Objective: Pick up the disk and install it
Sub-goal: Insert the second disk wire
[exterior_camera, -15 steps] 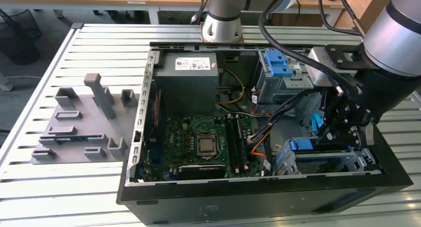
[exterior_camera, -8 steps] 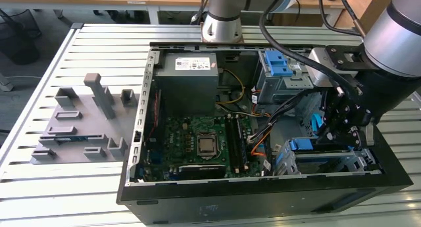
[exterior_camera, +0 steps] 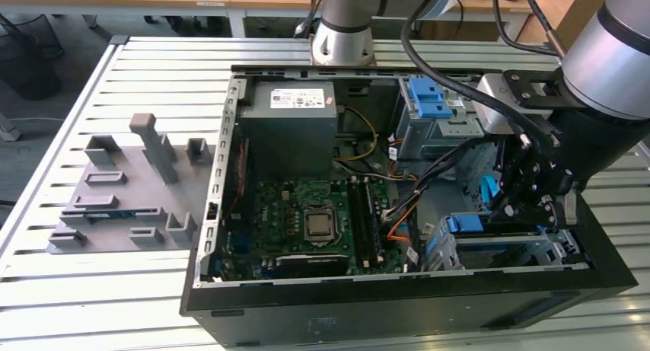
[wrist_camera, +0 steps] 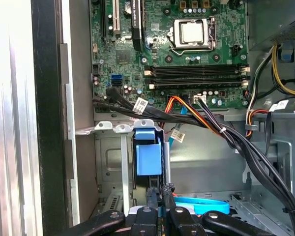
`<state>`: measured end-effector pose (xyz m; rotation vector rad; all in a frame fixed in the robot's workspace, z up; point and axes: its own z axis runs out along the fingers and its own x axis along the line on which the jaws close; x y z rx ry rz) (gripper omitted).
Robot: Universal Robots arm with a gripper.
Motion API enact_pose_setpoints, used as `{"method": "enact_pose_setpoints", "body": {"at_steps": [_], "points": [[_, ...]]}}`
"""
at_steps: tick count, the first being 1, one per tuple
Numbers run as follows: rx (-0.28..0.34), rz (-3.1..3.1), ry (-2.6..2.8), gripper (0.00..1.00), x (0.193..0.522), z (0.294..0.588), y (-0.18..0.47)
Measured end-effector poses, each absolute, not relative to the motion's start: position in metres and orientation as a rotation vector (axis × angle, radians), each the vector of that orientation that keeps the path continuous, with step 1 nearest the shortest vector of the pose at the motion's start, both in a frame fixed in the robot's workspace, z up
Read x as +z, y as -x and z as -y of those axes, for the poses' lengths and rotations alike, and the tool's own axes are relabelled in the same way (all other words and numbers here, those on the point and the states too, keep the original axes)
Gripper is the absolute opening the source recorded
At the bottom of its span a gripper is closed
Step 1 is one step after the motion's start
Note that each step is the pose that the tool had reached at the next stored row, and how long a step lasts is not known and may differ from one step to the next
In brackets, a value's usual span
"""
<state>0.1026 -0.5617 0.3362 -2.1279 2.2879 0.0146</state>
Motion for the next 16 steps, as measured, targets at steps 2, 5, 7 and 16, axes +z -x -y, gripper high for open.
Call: {"method": "enact_pose_setpoints", "body": {"at_steps": [2, 5, 7, 16], "points": [[0.016, -2.289, 2.129, 0.16, 0.3361, 0.5617, -0.1035], [0.018, -2.29, 2.129, 0.16, 0.3359, 0.5617, -0.1043], [0.019, -2.29, 2.129, 0.16, 0.3357, 0.5618, -0.1048], [0.024, -2.291, 2.129, 0.16, 0.3351, 0.5618, -0.1058]]}}
